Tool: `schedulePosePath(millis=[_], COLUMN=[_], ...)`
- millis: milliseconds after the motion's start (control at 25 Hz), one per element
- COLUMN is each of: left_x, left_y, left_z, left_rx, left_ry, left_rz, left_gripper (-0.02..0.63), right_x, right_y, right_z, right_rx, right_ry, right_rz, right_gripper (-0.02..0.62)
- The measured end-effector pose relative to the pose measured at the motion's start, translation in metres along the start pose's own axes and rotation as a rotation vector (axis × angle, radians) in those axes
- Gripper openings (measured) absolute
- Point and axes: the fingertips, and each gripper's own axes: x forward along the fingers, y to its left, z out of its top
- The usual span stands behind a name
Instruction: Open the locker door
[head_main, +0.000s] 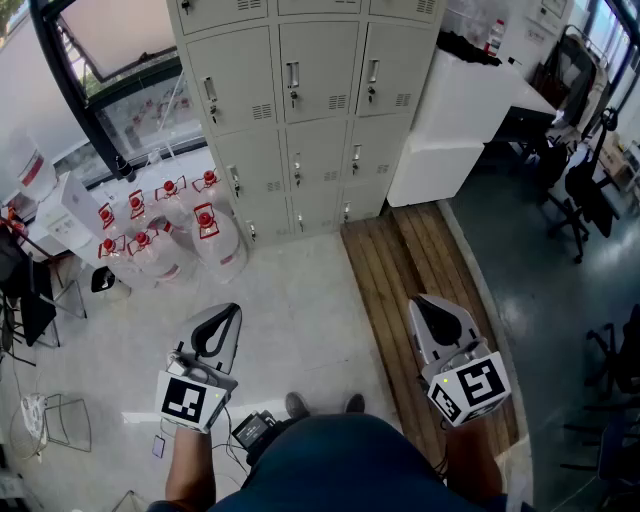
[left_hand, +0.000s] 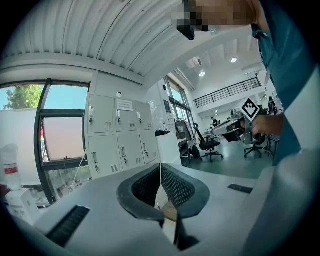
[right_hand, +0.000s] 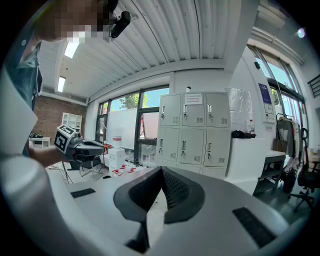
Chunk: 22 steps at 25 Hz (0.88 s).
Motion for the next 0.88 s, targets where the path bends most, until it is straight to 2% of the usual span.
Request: schedulePosePath(millis=[400, 880], left_x=[0.015, 0.029], left_y=[0.001, 0.004], left_z=[0.008, 0.004], left_rx=[0.007, -0.023], left_ry=[0.007, 0.008], left_rz=[-0.004, -0.027], left_gripper=[0.02, 0.02], right_x=[-0.002, 0.008], right_y=[-0.02, -0.032], right_z=[0.003, 0.001], right_rx=[0.005, 0.004], right_ry=[0.003, 0.03], right_rz=[-0.024, -0.051], right_gripper=[0.036, 0.036])
